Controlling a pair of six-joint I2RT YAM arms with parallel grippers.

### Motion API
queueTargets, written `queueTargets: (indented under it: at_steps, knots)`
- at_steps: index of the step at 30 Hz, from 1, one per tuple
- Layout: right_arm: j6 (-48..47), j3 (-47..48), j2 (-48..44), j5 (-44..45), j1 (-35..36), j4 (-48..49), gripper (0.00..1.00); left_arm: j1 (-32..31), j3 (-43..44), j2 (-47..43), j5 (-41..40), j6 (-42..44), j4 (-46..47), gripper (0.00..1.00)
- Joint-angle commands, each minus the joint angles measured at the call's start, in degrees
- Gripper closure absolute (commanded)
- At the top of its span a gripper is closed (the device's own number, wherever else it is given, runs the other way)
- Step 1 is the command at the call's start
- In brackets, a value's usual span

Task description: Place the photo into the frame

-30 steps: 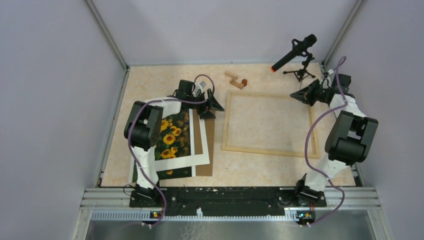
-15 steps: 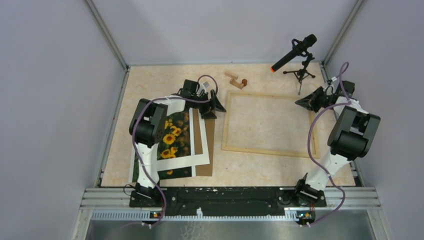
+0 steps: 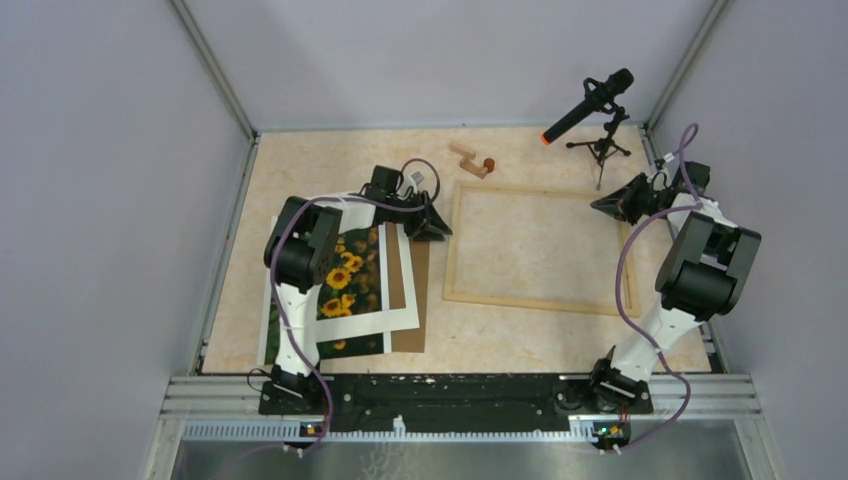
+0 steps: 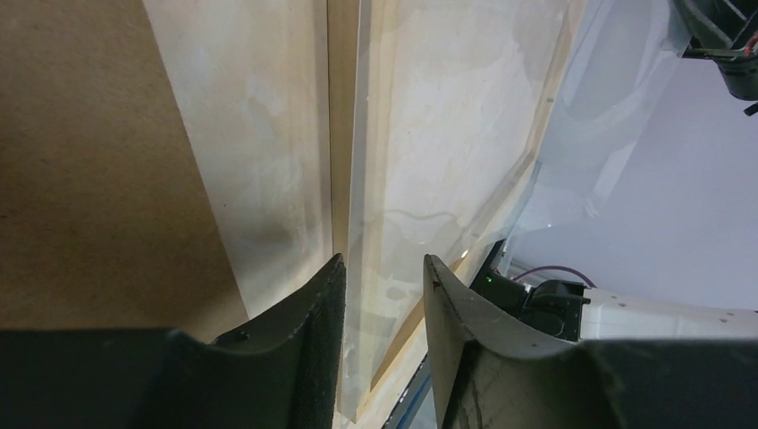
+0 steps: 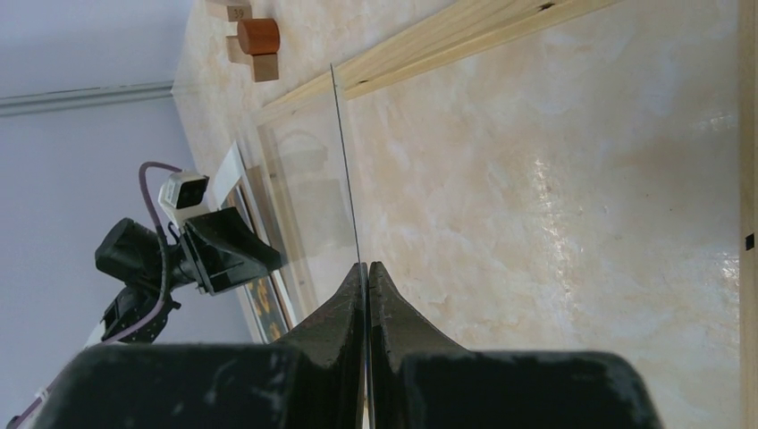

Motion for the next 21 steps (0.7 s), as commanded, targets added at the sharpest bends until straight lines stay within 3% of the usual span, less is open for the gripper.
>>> queueTargets:
  at_steps: [1,5,16,21]
  knots:
    - [-0.38,0.43,-0.18,-1.22,-0.37,2.25,1.00,-0.59,-1.12,-0.62,1.34,0.60,1.33,0.58]
    - [-0.27,0.52,-0.33,-1.17,-0.36,2.41,1.00,-1.28,-1.78,-0.98,0.75,1.71,-0.60,0.63]
    - [-2.15,1.93,0.46,1.63,-0.38,-0.29,1.00,-1.68,-1.43,-1.64,1.14,-0.16,0.58,0.98]
    - [-2.28,2.53,0.64,2.64,-0.47,-0.94,1.00,-2.95,-1.69,-2.47,1.58,-1.23,2.12,1.00]
